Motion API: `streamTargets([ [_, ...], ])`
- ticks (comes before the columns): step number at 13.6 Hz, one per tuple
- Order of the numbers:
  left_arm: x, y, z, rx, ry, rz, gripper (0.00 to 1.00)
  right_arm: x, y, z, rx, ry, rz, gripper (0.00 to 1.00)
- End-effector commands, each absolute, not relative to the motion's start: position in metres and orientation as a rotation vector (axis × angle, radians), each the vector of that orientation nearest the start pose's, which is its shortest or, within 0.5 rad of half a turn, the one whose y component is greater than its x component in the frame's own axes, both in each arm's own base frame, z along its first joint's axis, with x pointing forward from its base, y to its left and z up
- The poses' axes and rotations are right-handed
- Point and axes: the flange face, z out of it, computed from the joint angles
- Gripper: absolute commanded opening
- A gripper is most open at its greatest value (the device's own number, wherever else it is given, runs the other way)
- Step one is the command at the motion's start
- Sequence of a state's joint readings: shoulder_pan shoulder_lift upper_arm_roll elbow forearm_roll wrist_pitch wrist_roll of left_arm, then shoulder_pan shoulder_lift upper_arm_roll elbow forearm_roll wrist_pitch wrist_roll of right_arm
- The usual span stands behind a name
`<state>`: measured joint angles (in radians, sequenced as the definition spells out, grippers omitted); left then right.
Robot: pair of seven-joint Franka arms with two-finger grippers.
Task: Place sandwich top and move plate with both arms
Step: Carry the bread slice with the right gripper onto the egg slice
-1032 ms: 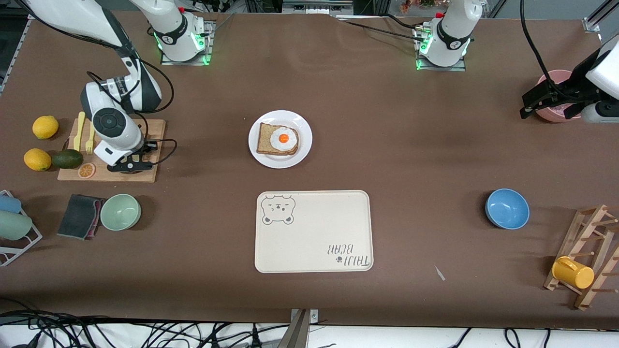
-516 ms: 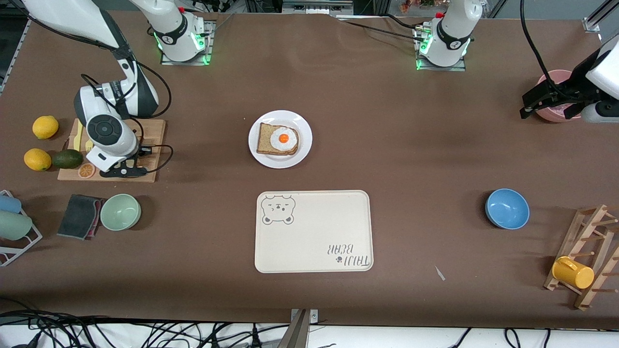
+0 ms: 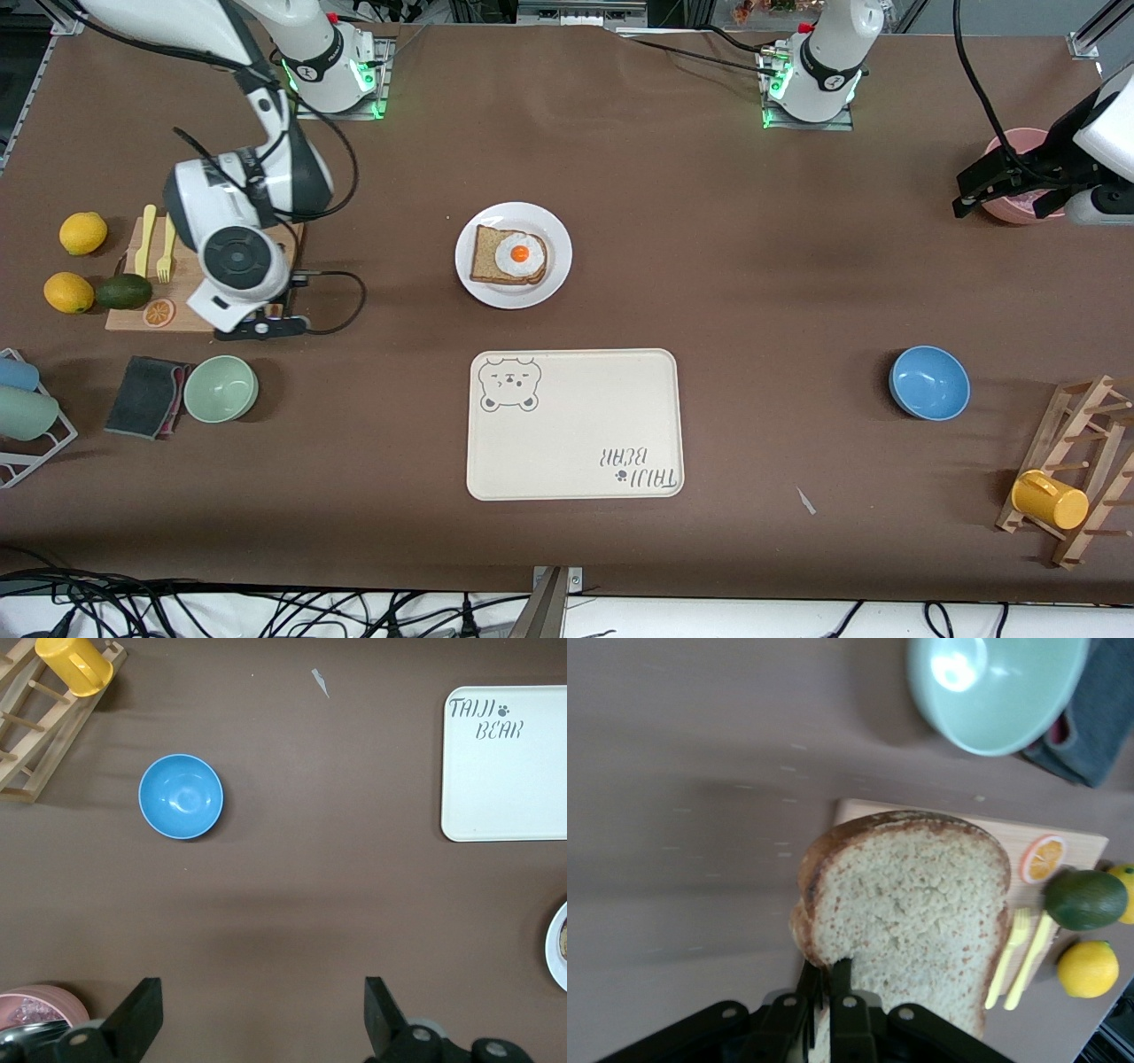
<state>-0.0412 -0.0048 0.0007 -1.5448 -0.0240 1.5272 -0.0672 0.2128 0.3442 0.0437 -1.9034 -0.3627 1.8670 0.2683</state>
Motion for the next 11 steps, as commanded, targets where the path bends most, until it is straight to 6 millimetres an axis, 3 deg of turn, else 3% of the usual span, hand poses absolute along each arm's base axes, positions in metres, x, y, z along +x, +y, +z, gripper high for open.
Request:
streamTargets([
  [1,0.548,-0.027,0.642,-3.192,-0.037,0.029,1.0,0.581,0.169,0.31,-3.418,-0.19,0.524,0.0],
  [5,0.547,-0.027,0.643,-3.193,-0.037,0.026,1.0,0.565,0.262,0.319,-3.368,-0.021,0.515,0.0],
  [8,0.547,-0.027,0.643,-3.193,-0.037,0.026,1.0,0.539,0.337,0.313,-3.324,0.17,0.508,0.0],
  [11,0.547,-0.027,0.642,-3.192,-0.039,0.038,1.0,0.518,0.392,0.3,-3.33,0.275,0.459,0.0],
])
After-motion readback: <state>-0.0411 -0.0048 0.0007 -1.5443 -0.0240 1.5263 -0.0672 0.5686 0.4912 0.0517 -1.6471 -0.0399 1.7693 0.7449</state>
